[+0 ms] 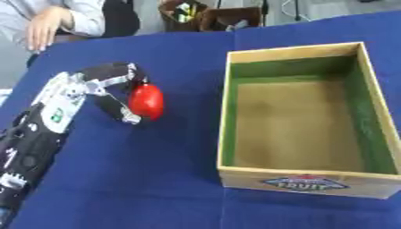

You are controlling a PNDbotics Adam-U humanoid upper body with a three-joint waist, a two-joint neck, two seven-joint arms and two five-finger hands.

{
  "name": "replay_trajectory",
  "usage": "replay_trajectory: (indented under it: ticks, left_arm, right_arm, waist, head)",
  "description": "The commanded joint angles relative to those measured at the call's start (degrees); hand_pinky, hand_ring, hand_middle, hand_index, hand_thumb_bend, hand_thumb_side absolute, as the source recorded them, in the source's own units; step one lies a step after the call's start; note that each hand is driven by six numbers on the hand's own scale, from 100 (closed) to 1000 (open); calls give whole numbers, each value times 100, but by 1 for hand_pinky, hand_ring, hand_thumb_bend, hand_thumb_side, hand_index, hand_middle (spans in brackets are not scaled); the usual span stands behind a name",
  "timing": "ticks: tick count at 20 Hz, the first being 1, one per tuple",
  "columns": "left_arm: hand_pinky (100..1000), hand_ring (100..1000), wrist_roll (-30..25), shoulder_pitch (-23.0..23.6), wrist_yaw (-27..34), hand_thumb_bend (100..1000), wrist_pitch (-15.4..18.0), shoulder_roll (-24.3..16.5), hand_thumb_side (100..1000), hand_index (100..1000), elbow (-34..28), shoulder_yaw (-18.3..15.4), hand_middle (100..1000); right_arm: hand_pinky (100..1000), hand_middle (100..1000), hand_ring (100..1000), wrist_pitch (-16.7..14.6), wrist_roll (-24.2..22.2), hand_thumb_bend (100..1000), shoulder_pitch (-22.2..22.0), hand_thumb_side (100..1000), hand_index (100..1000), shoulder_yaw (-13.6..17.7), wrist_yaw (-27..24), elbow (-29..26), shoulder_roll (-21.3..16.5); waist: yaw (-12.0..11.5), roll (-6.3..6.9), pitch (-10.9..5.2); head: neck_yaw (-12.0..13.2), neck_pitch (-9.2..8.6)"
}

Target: Pick up objects on the table and place them in the box.

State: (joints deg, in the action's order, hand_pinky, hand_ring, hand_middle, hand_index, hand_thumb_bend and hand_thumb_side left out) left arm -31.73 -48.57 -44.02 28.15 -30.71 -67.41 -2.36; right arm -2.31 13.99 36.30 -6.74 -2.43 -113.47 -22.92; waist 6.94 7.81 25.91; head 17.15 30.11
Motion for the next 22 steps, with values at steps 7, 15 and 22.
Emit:
replay_trajectory:
  ticks: [7,15,22]
  left_arm:
    - [277,373,403,-43,-67,469,-151,-188,663,596,-128,-15,394]
    - [236,342,627,-27,-87,406,-223,-193,684,556,-113,-7,358]
    - [213,326,868,-45,-7,324,-330,-242,723,547,-306,-46,342]
  right_arm:
    - [1000,522,983,-7,46,100,64,527,706,21,-12,-112,-23]
    - [1000,522,983,-3,64,100,60,527,707,27,-13,-112,-9]
    - [1000,523,981,-3,84,100,46,524,707,36,-11,-112,5]
  waist:
    - [0,-25,-196]
    - [0,-39,-211]
    - [-28,-54,-247]
  head:
    - [42,-12]
    - [46,-18]
    - [38,14]
